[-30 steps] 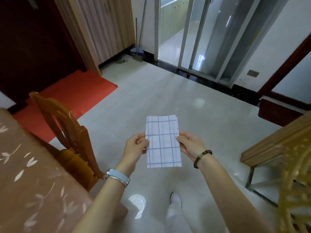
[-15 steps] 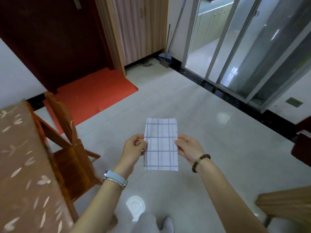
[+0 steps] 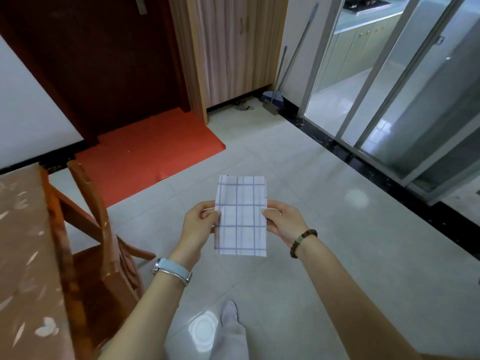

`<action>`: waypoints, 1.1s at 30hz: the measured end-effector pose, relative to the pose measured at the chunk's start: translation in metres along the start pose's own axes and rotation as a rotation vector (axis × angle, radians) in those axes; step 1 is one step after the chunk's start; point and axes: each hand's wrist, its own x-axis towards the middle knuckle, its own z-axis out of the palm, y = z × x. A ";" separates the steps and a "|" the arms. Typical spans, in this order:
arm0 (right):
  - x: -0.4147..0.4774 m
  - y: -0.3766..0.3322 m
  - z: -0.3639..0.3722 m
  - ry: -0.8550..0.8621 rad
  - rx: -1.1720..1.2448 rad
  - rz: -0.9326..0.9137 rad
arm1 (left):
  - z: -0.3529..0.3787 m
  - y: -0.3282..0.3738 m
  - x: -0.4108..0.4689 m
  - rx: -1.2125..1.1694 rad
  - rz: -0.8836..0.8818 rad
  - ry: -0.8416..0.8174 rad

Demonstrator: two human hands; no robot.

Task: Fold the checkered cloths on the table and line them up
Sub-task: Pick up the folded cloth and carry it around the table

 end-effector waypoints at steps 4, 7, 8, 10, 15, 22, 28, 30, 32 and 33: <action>0.049 -0.027 0.019 -0.018 -0.033 -0.009 | -0.009 0.022 0.047 -0.005 0.001 0.015; 0.082 -0.044 0.037 -0.038 -0.032 -0.022 | -0.020 0.037 0.079 -0.004 0.025 0.037; 0.093 -0.049 0.043 -0.047 -0.029 -0.022 | -0.025 0.041 0.087 -0.005 0.030 0.046; 0.112 -0.056 0.055 -0.060 -0.040 -0.020 | -0.033 0.048 0.101 -0.018 0.029 0.072; 0.156 -0.070 0.085 -0.126 -0.060 -0.007 | -0.054 0.058 0.131 -0.060 0.019 0.150; 0.226 -0.090 0.116 -0.252 -0.121 0.029 | -0.073 0.065 0.177 -0.100 -0.010 0.275; 0.299 -0.120 0.141 -0.369 -0.174 0.047 | -0.075 0.079 0.238 -0.123 -0.004 0.406; 0.324 -0.129 0.148 -0.399 -0.204 0.061 | -0.073 0.083 0.257 -0.131 -0.005 0.445; 0.345 -0.138 0.154 -0.427 -0.237 0.077 | -0.071 0.085 0.271 -0.159 -0.008 0.486; 0.355 -0.142 0.156 -0.440 -0.254 0.082 | -0.070 0.087 0.278 -0.182 -0.007 0.505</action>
